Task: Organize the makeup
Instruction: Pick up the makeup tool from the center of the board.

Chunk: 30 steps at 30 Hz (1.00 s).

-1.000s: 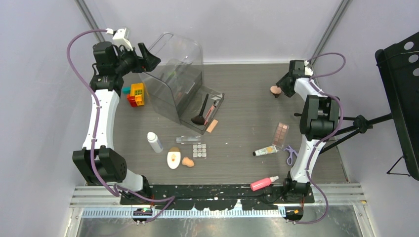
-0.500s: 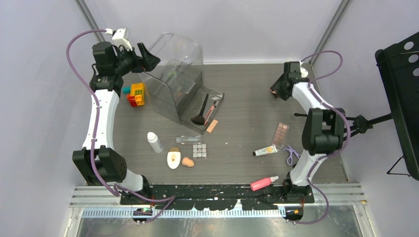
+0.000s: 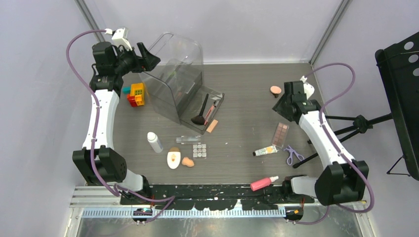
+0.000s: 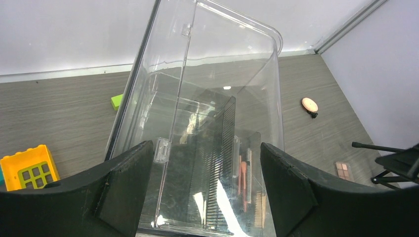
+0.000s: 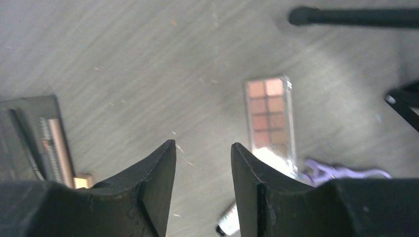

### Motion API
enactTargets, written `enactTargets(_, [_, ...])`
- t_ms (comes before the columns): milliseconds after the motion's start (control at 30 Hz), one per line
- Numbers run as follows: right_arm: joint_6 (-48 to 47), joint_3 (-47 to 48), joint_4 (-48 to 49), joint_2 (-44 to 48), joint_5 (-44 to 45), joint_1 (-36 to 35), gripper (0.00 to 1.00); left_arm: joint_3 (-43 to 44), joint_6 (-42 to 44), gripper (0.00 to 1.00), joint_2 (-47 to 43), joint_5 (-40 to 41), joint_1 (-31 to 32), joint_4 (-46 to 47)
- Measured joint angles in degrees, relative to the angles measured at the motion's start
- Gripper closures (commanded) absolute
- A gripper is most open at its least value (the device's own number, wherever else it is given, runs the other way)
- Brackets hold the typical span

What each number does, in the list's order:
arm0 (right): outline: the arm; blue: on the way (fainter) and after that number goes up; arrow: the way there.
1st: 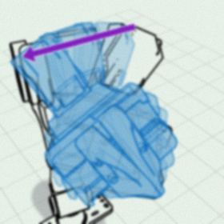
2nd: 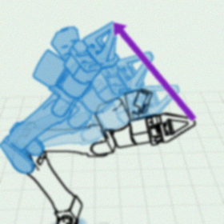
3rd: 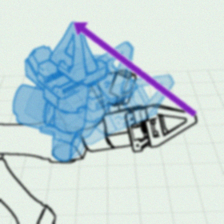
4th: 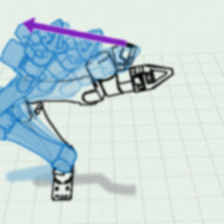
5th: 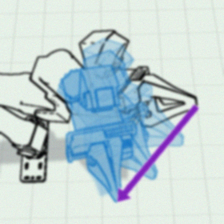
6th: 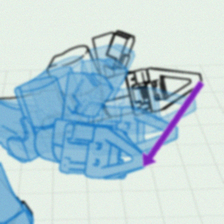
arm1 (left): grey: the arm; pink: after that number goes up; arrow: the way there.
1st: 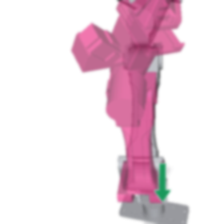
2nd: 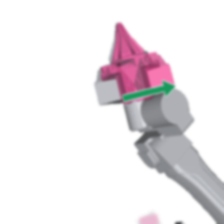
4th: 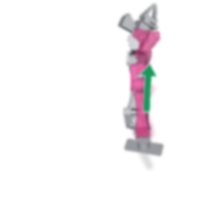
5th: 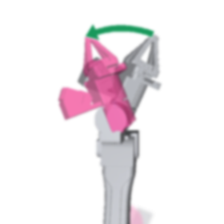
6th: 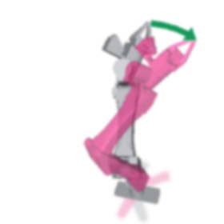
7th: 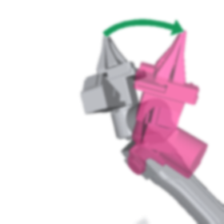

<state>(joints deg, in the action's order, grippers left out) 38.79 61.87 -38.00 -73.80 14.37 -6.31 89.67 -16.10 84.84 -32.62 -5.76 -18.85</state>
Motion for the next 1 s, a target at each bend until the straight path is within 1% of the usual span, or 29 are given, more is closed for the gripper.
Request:
enactTargets(133, [1.14, -3.61, -5.88, 5.55, 1.9, 0.0, 0.48, -0.02, -0.07, 0.19, 0.0, -0.02, 0.0, 0.02])
enactTargets(267, [3.87, -7.72, -10.1, 11.78, 2.6, 0.02, 0.48, -0.02, -0.09, 0.19, 0.0, -0.04, 0.0, 0.04])
enactTargets(400, [6.23, -11.28, -12.07, 16.11, 3.82, 0.02, 0.49, -0.02, -0.11, 0.19, 0.0, -0.04, 0.0, 0.04])
enactTargets(467, [6.69, -11.87, -12.68, 15.74, 4.85, 0.04, 0.49, -0.02, -0.13, 0.19, 0.0, -0.04, 0.0, 0.04])
enactTargets(700, [7.15, -13.44, -11.82, 9.18, 7.69, 0.04, 0.49, -0.02, -0.22, 0.19, 0.0, -0.04, 0.0, 0.07])
enactTargets(833, [8.22, -16.63, -10.62, 8.98, 8.13, 0.57, 0.49, -0.02, -0.22, 0.19, 0.0, -0.04, -0.02, 0.04])
enactTargets(1000, [9.66, -18.12, -9.79, 7.82, 9.25, 1.31, 0.5, -0.02, -0.22, 0.19, 0.0, -0.04, -0.04, 0.07])
